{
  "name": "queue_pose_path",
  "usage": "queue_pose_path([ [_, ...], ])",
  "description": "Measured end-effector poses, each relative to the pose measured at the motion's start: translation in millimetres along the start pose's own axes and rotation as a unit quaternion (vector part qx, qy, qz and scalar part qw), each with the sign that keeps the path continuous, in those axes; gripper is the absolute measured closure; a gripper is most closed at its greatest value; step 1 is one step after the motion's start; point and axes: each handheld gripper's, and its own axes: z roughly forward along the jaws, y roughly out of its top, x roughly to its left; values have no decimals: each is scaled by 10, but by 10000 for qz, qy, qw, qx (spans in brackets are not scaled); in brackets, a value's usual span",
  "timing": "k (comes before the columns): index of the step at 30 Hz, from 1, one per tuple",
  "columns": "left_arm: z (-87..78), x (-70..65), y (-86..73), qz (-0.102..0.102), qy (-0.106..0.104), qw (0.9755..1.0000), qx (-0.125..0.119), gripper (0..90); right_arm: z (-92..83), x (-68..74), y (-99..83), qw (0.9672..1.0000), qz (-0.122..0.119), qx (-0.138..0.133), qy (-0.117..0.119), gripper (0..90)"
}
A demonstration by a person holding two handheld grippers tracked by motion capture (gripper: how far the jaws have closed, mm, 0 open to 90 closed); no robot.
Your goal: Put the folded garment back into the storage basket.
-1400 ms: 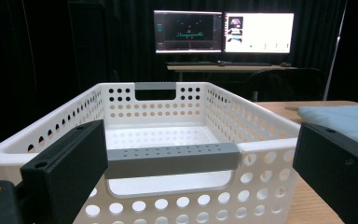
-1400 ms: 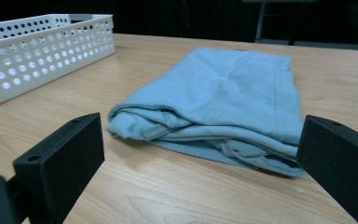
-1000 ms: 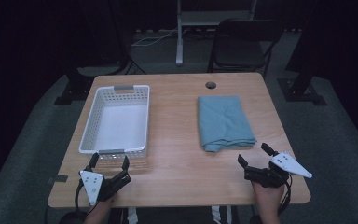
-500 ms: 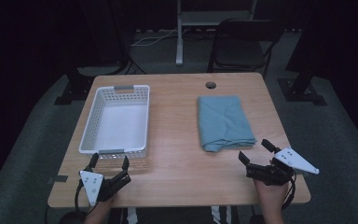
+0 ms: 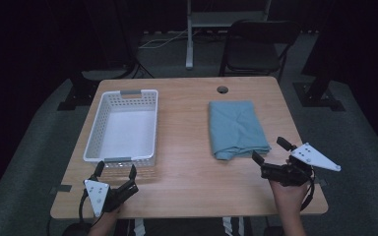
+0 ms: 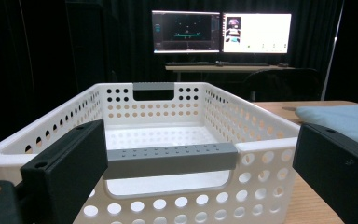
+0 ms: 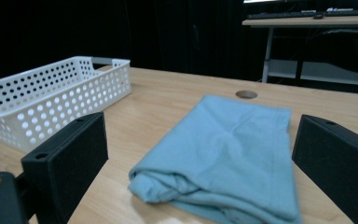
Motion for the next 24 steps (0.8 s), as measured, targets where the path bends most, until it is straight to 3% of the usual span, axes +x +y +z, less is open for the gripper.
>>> queue_pose_path([
  [4,-1,0,0,-1,0,10000,-6,44,-28,-71,124,9999,71,-72,60,37],
  [13,2,1,1,0,-25,10000,10,44,-3,-158,349,10000,-24,27,55,37],
  [24,5,1,2,-13,-21,10000,23,44,217,-377,553,9996,172,141,149,37],
])
